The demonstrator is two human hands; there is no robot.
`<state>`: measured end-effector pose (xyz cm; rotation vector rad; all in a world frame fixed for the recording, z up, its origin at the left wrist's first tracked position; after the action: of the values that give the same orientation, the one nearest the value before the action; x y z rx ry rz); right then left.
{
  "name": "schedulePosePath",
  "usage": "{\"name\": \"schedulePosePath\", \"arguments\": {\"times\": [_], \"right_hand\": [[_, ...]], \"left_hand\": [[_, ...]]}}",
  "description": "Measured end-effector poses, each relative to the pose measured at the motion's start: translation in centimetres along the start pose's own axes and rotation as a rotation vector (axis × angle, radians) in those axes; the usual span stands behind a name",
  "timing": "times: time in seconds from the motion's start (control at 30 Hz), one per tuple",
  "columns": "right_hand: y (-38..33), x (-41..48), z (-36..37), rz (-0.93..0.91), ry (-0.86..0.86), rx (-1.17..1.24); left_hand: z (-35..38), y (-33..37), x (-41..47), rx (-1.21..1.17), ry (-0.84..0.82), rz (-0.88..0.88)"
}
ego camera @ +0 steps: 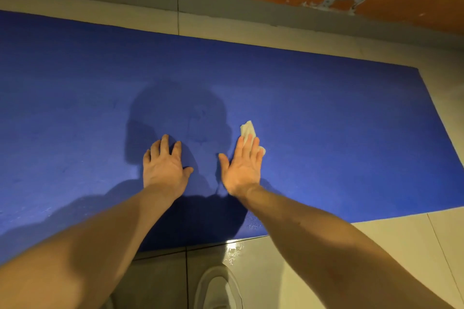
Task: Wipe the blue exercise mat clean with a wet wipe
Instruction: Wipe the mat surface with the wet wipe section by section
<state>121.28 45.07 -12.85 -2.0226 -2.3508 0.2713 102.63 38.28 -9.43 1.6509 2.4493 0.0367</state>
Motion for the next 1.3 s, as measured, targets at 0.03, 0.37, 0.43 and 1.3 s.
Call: {"name": "schedulePosePath", "arguments": {"times": [0.03,0.37,0.43,1.3], "right_hand": [[-0.9,-1.0,0.0,-0.059,0.036,0.020],[1.0,-2.4,0.8,-0.329,-0.015,-0.010],[3.1,-1.6,0.2,-0.177,-0.035,-0.100],[4.3,-7.2,-0.9,0.025,-0.025,0.030]], "left_hand": [[0.1,0.1,-0.2,-0.008,-0.001,0.000],[1.2,-0.1,-1.9,-0.005,-0.016,0.025],[1.2,-0.2,-2.2,0.009,-0.035,0.028],[0.7,0.6,-5.8,0.128,-0.157,0.049]]}}
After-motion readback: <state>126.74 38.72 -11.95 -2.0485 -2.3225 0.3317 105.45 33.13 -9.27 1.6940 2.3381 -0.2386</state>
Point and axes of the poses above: each hand's wrist, its own x-axis towards the middle knuckle, its own z-axis out of the palm, y = z × x, the point moved 5 cm from there along x, towards the middle knuckle, and after that the axes turned 15 degrees about y, right-handed, at the moved point
